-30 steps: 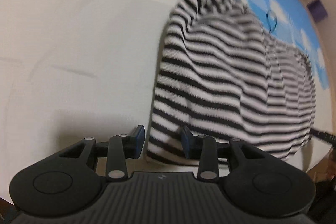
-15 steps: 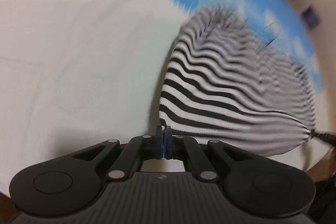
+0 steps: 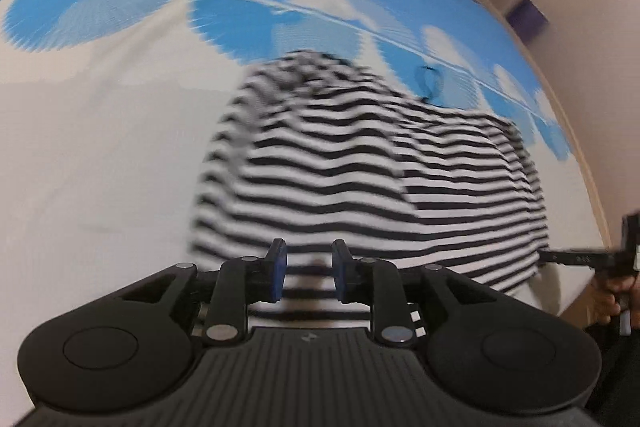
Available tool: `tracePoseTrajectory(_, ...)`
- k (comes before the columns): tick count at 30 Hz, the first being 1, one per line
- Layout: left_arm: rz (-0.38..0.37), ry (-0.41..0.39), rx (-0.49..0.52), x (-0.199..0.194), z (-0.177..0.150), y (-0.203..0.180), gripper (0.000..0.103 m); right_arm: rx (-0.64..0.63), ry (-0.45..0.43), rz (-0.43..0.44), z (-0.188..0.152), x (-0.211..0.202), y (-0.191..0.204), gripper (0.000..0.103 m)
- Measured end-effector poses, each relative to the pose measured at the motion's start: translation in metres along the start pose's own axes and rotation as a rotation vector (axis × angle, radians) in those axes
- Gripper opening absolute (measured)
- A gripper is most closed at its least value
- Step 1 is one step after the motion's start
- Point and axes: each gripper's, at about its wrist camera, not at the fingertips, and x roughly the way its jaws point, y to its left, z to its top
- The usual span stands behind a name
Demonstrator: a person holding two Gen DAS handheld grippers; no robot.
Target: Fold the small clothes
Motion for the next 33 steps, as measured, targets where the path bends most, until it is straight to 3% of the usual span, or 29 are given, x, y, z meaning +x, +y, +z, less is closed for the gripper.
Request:
tracePoseTrajectory(2, -0.038, -0.006, 0.038, 0.007, 0.002, -0.016, 0.031, -0.035, -0.028, 0.005, 0.001, -0.005, 0.003, 0.013)
tracePoseTrajectory(3, -0.053, -0.008, 0.053, 0.011, 0.004, -0.023, 0.031, -0.022, -0.057, 0.028, 0.002, -0.011, 0.001, 0.01)
tracePoseTrajectory(7, -0.059, 0.006, 0.104, 0.028, 0.004, -0.043, 0.031, 0.068, -0.224, 0.184, 0.003, -0.044, -0.016, 0.008)
tracePoseTrajectory(9, -0.008, 0.042, 0.105, 0.043, 0.006, -0.044, 0.031, 0.077, -0.2, 0.168, 0.002, -0.041, -0.02, 0.008)
tracePoseTrajectory(12, 0.144, 0.129, 0.071, 0.067, 0.007, -0.034, 0.027, 0.019, -0.043, 0.055, -0.005, -0.013, -0.015, 0.009)
tracePoseTrajectory(14, 0.192, 0.145, -0.006, 0.071, 0.01, -0.019, 0.026, -0.047, -0.007, 0.002, -0.007, -0.005, -0.007, 0.01)
tracePoseTrajectory(19, 0.217, -0.024, -0.188, 0.042, 0.026, 0.009, 0.027, -0.02, -0.103, -0.027, 0.005, -0.018, -0.006, 0.014)
tracePoseTrajectory(22, 0.22, -0.062, -0.247, 0.033, 0.031, 0.022, 0.032, 0.0, -0.221, -0.064, 0.015, -0.032, -0.003, 0.021)
tracePoseTrajectory(27, 0.233, -0.082, -0.241, 0.032, 0.039, 0.027, 0.053, 0.068, -0.293, -0.034, 0.041, -0.027, 0.0, 0.033)
tracePoseTrajectory(33, 0.231, -0.102, -0.236, 0.039, 0.05, 0.029, 0.053, 0.076, -0.294, -0.088, 0.07, -0.003, 0.015, 0.036)
